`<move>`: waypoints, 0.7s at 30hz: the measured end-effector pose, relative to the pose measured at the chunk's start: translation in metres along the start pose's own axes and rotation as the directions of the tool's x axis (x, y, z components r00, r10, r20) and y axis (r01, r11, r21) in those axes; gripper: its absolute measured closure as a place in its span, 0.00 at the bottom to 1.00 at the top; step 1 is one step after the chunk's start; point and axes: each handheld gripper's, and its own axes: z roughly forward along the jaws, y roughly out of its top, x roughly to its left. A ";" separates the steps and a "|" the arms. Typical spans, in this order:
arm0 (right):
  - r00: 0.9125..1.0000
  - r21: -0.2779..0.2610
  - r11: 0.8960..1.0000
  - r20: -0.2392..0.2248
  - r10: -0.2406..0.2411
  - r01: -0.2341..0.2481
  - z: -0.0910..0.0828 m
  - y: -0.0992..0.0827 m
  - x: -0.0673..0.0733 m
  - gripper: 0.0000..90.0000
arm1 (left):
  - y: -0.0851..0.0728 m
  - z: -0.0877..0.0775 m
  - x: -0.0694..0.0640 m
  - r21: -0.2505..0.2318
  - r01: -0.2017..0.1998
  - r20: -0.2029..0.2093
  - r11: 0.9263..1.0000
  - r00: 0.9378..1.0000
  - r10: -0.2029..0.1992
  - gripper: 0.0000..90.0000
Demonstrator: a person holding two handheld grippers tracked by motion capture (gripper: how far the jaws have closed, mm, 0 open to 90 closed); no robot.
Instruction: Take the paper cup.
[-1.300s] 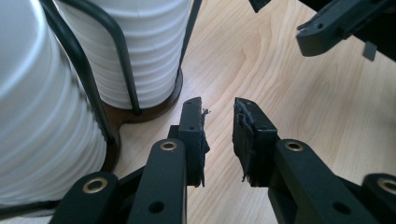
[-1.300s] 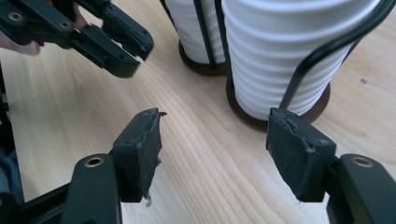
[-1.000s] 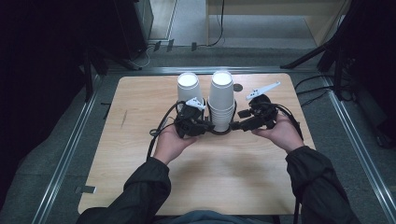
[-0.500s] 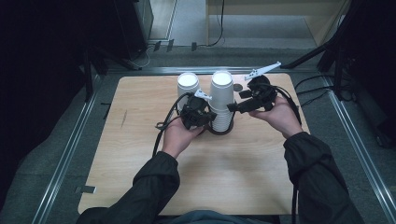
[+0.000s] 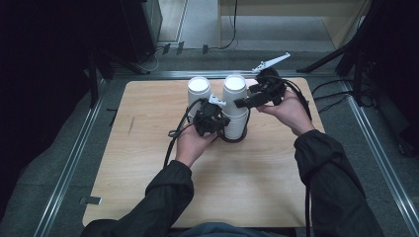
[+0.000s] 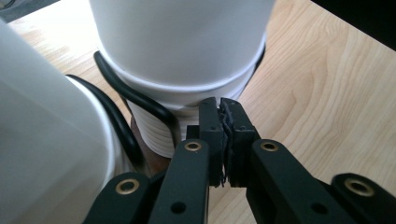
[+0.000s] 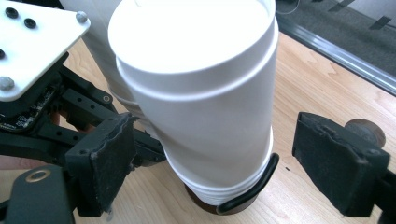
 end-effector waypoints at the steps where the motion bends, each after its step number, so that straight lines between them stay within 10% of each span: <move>1: 1.000 0.001 1.000 0.002 -0.005 0.005 0.001 0.001 0.000 0.15 | 0.000 0.000 0.000 -0.001 0.006 0.010 1.000 1.000 -0.006 0.98; 21: 0.998 0.015 0.998 0.046 -0.053 0.053 0.024 0.030 0.011 0.22 | -0.003 0.004 -0.003 -0.013 0.008 0.015 1.000 1.000 -0.008 0.96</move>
